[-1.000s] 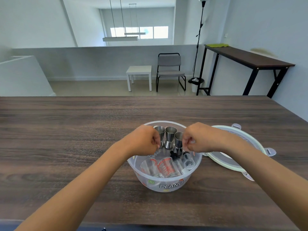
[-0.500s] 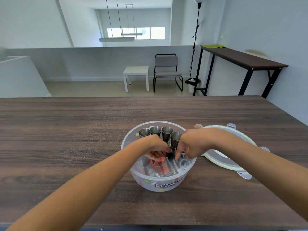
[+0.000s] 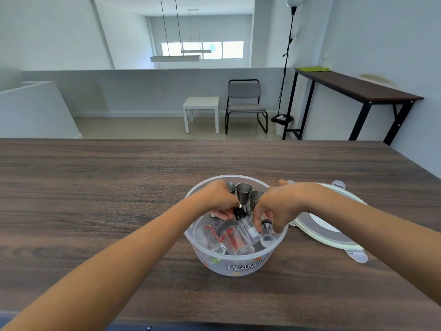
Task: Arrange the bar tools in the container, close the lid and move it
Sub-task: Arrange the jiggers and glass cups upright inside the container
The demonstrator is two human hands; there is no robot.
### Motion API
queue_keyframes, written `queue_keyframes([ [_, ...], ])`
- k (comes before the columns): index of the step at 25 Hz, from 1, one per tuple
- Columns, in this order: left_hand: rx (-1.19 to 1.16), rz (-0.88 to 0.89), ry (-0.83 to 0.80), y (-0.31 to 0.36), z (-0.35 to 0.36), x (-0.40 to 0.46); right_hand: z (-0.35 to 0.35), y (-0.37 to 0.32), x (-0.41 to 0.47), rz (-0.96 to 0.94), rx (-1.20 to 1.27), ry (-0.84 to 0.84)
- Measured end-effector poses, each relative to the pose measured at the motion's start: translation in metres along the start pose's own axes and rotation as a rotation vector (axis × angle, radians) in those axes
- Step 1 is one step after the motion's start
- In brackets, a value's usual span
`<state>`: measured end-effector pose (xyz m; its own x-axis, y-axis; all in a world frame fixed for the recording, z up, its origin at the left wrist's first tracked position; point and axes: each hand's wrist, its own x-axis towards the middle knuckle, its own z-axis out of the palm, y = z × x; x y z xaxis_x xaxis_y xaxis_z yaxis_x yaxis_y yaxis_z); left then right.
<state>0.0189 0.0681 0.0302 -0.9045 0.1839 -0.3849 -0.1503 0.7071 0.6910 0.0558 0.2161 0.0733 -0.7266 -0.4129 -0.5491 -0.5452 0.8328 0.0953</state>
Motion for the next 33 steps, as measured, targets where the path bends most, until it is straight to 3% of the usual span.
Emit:
queue_keyframes([
  [7, 0.241, 0.27, 0.348, -0.008, -0.042, -0.032, 0.008, -0.008, 0.003, 0.006, -0.032, 0.034],
  [13, 0.465, 0.326, 0.552, -0.02, -0.052, -0.043, 0.015, -0.021, 0.009, -0.027, -0.22, 0.125],
  [21, 0.558, 0.331, 0.57, -0.039, -0.043, -0.031, 0.016, -0.023, 0.02, -0.041, -0.339, 0.062],
  [25, 0.521, 0.339, 0.58, -0.046, -0.043, -0.027, 0.009, -0.02, 0.016, -0.021, -0.258, 0.073],
  [33, 0.431, 0.303, 0.541, -0.049, -0.046, -0.025, 0.01, -0.031, 0.022, -0.021, -0.395, -0.053],
])
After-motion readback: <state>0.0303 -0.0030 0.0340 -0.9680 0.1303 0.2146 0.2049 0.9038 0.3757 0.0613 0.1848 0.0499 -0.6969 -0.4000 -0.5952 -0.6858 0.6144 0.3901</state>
